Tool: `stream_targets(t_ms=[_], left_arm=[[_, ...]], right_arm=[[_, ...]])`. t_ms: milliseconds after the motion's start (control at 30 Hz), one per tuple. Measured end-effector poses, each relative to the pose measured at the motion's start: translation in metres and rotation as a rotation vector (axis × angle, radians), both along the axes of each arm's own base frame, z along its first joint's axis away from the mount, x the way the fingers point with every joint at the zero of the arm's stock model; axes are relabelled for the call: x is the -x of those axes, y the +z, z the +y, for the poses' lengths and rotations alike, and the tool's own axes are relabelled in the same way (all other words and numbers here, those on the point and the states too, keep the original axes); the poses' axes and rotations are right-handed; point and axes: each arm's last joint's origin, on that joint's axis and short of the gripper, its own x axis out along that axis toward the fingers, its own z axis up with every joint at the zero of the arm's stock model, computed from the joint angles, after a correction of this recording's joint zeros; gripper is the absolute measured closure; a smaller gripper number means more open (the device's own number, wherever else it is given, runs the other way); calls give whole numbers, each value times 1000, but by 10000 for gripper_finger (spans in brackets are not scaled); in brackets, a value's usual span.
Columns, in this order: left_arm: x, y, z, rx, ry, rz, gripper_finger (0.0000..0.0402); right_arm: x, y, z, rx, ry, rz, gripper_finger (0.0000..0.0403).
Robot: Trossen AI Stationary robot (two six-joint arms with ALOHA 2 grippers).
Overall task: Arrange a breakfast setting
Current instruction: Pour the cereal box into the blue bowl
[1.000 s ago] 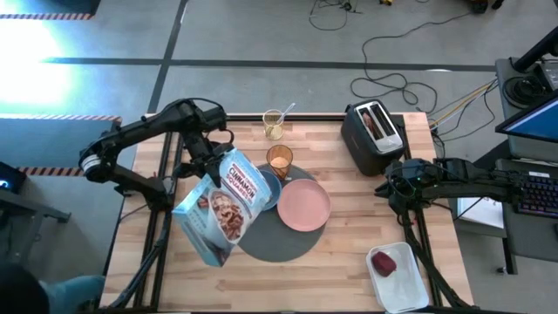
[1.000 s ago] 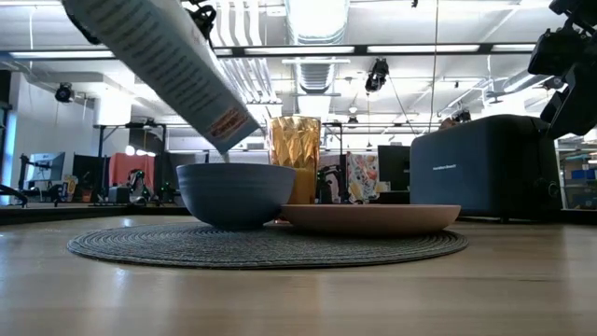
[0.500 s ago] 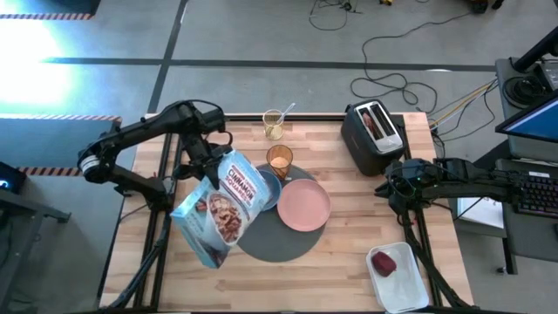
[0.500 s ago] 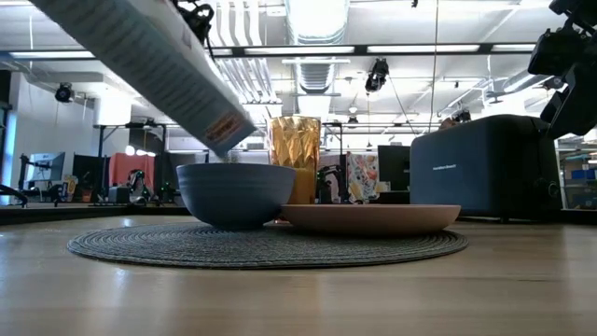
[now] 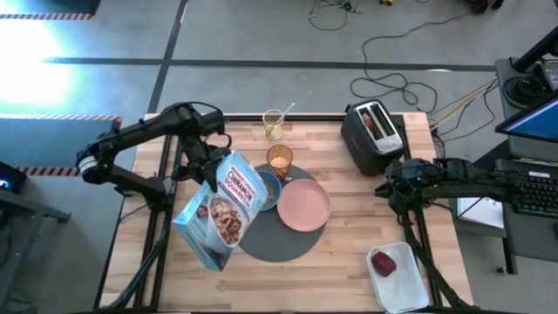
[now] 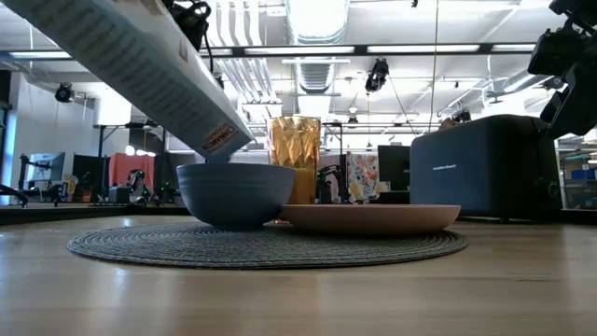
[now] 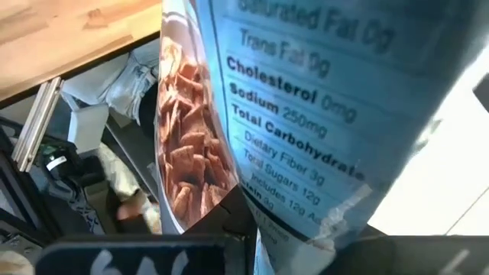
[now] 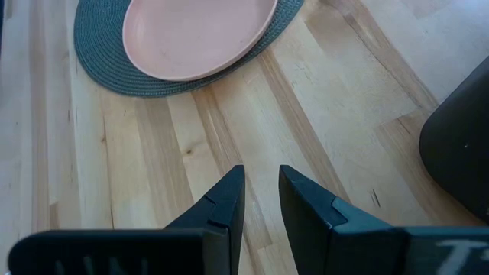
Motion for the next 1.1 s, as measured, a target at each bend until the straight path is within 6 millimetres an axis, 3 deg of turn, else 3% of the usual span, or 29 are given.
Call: stream_targets(t_ms=[1100], left_arm=[[-5, 6, -15, -9, -78, -19, 367]], right_arm=[[0, 0, 0, 0, 0, 0, 330]])
